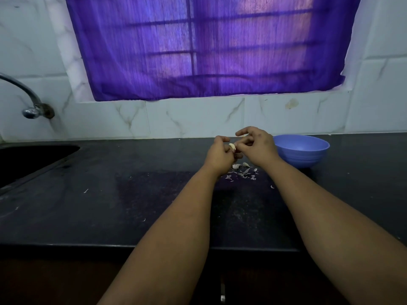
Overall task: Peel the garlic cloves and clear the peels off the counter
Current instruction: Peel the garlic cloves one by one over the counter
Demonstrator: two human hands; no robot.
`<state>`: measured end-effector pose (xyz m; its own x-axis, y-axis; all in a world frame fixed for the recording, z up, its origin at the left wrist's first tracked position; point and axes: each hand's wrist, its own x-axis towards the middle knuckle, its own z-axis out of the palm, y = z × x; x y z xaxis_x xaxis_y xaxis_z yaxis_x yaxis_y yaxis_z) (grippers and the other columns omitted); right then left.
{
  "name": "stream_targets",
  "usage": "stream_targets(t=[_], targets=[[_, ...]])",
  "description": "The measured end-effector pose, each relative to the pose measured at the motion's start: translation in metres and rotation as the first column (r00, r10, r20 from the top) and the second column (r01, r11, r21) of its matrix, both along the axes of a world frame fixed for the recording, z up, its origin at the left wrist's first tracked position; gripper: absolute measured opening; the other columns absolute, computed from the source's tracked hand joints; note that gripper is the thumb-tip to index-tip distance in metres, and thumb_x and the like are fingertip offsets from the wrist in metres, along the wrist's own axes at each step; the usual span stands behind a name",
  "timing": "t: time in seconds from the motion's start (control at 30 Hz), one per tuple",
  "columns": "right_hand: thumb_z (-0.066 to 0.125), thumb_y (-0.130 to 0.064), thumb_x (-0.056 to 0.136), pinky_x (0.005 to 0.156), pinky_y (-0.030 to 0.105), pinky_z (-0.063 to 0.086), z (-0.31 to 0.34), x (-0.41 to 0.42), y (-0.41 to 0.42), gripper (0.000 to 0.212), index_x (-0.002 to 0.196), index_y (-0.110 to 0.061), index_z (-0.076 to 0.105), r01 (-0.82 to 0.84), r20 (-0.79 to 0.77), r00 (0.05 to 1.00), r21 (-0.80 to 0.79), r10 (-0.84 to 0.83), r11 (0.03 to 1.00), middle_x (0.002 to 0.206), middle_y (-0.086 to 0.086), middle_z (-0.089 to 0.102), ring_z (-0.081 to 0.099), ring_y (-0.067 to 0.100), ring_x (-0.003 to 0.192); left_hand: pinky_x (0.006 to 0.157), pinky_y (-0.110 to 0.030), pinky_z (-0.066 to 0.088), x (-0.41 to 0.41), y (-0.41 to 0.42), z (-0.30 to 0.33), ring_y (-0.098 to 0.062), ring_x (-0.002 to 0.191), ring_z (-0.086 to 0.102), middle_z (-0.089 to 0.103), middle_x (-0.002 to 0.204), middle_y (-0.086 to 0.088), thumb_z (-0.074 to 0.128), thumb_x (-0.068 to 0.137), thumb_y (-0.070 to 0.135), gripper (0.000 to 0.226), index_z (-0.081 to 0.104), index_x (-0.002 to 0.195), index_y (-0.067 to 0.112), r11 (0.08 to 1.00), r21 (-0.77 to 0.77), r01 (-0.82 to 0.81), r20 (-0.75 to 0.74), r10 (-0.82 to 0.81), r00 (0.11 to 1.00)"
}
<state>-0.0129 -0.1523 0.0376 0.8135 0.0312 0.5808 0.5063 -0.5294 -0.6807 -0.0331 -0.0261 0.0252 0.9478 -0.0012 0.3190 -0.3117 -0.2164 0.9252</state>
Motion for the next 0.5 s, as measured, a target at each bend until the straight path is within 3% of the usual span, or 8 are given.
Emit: stream_targets(t=[0.07,0.17,0.3,0.43,0.5], targets=[[0.065,-0.018,0.088,0.073,0.018,0.052,-0.0002,0.0031,0.0003,0.011,0.097,-0.020,0.069,0.002,-0.009,1.000,0.073,-0.001,0.997,0.080,-0.010,0.067,0.063,0.002,0.076,0.084,-0.045,0.056,0.0012,-0.0004,0.0000,-0.020,0.084,0.069,0.066,0.093,-0.012,0.044,0.096,-0.001,0.012,0.045,0.102,0.010,1.000,-0.029,-0.008,0.010,0.009,1.000],[0.068,-0.024,0.088,0.067,0.009,0.048,0.0003,0.0013,0.0003,0.009,0.094,-0.017,0.070,-0.081,-0.034,0.996,0.112,0.086,0.990,0.079,-0.010,0.067,0.061,-0.005,0.069,0.076,-0.039,0.056,0.0028,0.0002,-0.0002,-0.016,0.075,0.068,0.068,0.087,-0.009,0.048,0.095,0.001,0.016,0.049,0.086,0.015,0.999,-0.033,-0.033,0.023,0.034,0.999],[0.076,-0.015,0.081,0.075,0.022,0.055,-0.0017,0.0001,-0.0009,0.008,0.088,-0.017,0.072,-0.153,-0.102,0.980,0.161,0.171,0.975,0.077,-0.002,0.071,0.067,0.009,0.073,0.063,-0.030,0.053,0.0018,0.0018,-0.0014,-0.015,0.070,0.067,0.068,0.082,-0.007,0.055,0.093,0.003,0.007,0.053,0.090,0.009,0.999,-0.032,-0.043,0.027,0.043,0.999],[0.075,-0.009,0.082,0.070,0.013,0.052,-0.0002,-0.0013,0.0002,0.009,0.085,-0.016,0.071,-0.151,-0.105,0.977,0.269,0.185,0.951,0.075,-0.003,0.069,0.065,0.005,0.071,0.059,-0.028,0.054,0.0010,0.0033,-0.0008,-0.011,0.064,0.067,0.068,0.077,-0.006,0.062,0.091,0.009,0.009,0.058,0.094,0.002,0.997,-0.036,-0.074,0.034,0.075,0.997],[0.073,-0.006,0.082,0.071,0.014,0.053,-0.0005,-0.0019,0.0010,0.011,0.084,-0.017,0.070,-0.172,-0.125,0.967,0.318,0.221,0.933,0.074,-0.001,0.070,0.066,0.006,0.071,0.059,-0.027,0.053,0.0004,0.0037,-0.0005,-0.010,0.062,0.067,0.068,0.075,-0.006,0.063,0.091,0.009,0.009,0.059,0.092,0.002,0.995,-0.033,-0.090,0.038,0.091,0.995]])
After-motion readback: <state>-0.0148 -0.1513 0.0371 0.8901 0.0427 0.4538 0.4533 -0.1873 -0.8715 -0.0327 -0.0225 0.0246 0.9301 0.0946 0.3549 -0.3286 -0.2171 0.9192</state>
